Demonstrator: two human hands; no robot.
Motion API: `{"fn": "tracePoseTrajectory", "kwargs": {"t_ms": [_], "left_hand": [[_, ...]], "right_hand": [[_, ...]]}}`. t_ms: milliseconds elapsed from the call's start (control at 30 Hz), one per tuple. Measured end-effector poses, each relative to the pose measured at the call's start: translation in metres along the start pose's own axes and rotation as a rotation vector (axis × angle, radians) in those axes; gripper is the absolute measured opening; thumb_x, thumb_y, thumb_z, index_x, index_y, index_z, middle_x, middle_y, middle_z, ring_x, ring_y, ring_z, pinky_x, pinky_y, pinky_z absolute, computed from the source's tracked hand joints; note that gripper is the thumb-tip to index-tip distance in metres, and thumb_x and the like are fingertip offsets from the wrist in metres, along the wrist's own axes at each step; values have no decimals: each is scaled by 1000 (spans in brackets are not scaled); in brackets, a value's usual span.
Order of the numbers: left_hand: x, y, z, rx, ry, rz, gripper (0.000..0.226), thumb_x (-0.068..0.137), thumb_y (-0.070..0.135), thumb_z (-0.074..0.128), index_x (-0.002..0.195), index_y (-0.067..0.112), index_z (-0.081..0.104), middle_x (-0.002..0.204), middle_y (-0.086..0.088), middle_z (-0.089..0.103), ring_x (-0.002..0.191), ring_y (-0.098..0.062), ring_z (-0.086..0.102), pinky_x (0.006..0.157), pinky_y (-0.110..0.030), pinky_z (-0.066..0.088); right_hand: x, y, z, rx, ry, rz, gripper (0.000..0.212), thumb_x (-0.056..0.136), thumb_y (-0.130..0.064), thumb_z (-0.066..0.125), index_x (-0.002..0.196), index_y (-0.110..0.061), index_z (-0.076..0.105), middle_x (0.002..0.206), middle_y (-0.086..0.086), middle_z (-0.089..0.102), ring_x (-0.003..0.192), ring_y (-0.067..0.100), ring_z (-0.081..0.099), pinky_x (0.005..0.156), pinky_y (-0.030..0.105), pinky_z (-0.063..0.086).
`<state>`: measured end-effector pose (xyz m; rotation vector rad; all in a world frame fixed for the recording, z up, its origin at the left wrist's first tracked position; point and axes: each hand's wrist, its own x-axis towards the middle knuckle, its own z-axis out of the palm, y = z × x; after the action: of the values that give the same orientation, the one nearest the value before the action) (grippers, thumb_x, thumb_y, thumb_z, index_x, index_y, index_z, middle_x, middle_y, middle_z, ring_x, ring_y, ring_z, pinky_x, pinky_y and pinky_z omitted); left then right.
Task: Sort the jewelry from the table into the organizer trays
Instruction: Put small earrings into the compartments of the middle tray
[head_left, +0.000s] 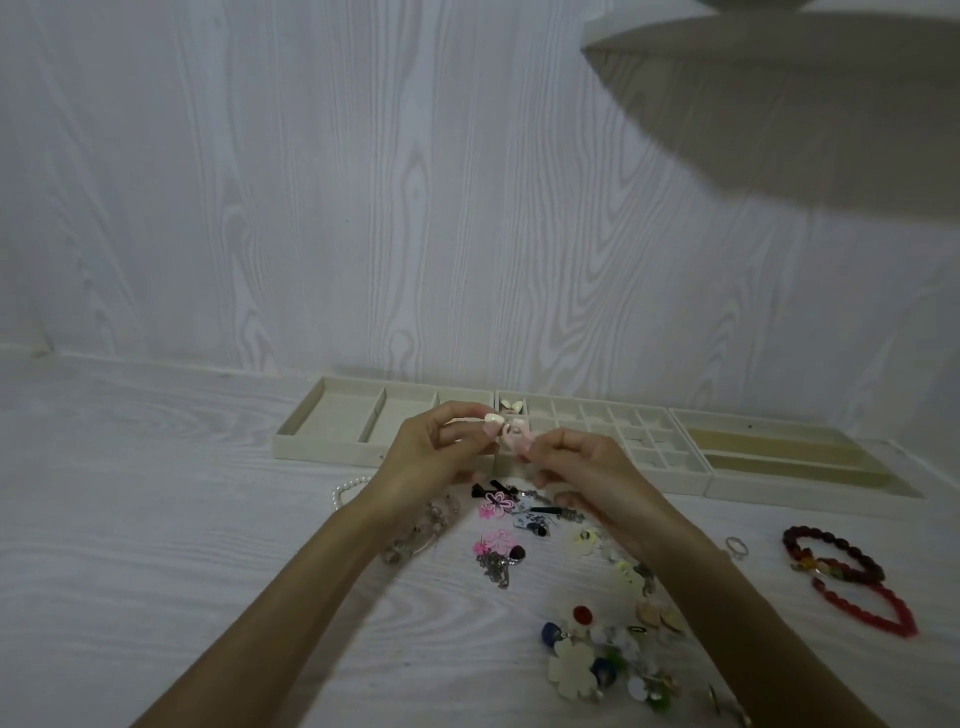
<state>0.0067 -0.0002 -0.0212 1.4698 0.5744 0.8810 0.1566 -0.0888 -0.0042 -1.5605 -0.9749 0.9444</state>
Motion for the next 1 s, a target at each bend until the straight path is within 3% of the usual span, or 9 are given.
{"fn": "tracePoseTrajectory", "kwargs": {"t_ms": [133,200,267,367,467,533,767,867,1000], "left_hand": [[17,11,-3,169,-27,65,18,88,17,65,104,20,70,89,4,74,81,2,67,62,-15,54],[33,15,-10,342,-64,125,19,89,20,64,107,22,70,91,4,74,82,0,66,64,-14,51],[53,14,-17,561,-98,172,19,90,24,63,108,23,70,90,6,73,84,-7,65,72,-20,51],[81,5,-21,810,-122,157,18,89,29,64,106,29,67,90,12,68,88,-10,64,85,-35,53],[102,-7,-18,824,-128,124,14,85,28,69,98,28,65,87,11,67,87,-12,64,87,-40,52],[113,-14,-15,826,-134,129,10,83,30,70,91,29,64,84,11,67,82,-11,64,86,-42,52],[135,-24,-13,856,-229,92,4,85,33,67,87,31,63,83,11,69,86,-10,65,88,-43,52],[136,-23,-13,802,-277,54,12,88,24,65,98,18,66,84,5,69,85,-12,65,90,-37,52],[135,-20,-17,726,-322,40,16,89,14,63,103,7,65,85,-1,67,82,-13,63,85,-30,50]], "right_hand": [[5,-10,-5,-272,-80,-56,10,82,-26,70,90,-20,70,93,8,72,66,9,60,52,13,45],[13,-17,-14,-444,-144,-43,21,82,-27,70,102,-23,66,92,2,72,65,6,63,52,13,46],[27,-23,-26,-532,-117,-36,29,83,-26,69,111,-21,62,86,-1,71,63,7,64,52,15,47],[52,-26,-38,-544,-38,-59,22,88,-14,63,110,-10,64,70,1,65,49,1,58,45,11,41],[75,-19,-39,-608,23,-104,19,90,-9,57,104,-15,69,76,-1,67,62,4,60,53,10,44],[88,-13,-35,-619,47,-149,21,89,-11,57,98,-21,72,77,2,69,67,10,60,65,18,44],[117,3,-23,-535,-60,-151,17,75,-34,76,90,-28,76,75,7,63,66,12,50,65,33,44],[120,2,-26,-531,-74,-144,22,74,-33,78,94,-26,74,75,4,55,70,14,48,66,28,37],[121,-3,-31,-527,-177,-81,23,78,-28,76,100,-21,74,87,1,68,79,3,63,73,14,46]]}}
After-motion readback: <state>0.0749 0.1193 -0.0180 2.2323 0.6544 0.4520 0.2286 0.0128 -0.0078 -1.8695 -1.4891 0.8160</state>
